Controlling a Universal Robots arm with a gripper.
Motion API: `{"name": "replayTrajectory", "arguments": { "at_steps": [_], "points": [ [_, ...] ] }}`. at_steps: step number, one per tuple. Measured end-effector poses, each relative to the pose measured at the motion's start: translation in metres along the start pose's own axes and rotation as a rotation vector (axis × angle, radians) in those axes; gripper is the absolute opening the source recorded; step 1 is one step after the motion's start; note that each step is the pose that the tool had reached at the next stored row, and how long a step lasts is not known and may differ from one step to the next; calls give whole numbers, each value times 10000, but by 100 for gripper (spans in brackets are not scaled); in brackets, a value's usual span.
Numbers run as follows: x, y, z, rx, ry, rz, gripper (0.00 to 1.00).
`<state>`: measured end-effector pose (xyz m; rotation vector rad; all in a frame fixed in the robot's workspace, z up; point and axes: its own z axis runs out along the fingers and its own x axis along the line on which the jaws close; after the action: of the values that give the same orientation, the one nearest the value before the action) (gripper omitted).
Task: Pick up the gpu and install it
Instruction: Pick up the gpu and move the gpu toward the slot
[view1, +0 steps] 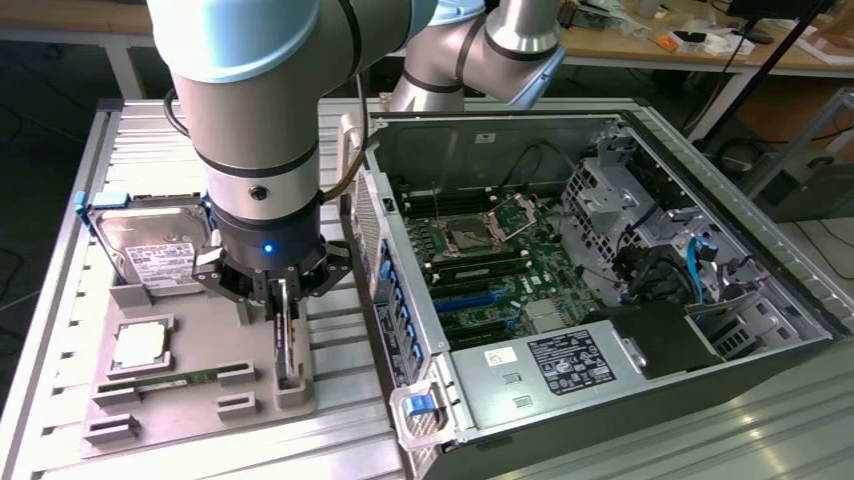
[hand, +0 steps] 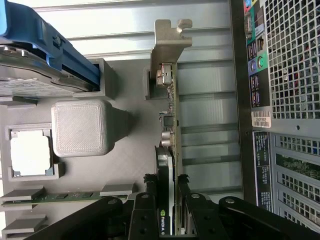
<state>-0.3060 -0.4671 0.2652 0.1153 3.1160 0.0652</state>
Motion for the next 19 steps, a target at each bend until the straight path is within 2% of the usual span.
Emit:
{"name": "replayTrajectory", "arguments": {
  "at_steps": [12,19],
  "points": [
    [-3,6,-128,0,-1,0,27],
    [-3,7,-161,-1,-1,1,27]
  ]
}}
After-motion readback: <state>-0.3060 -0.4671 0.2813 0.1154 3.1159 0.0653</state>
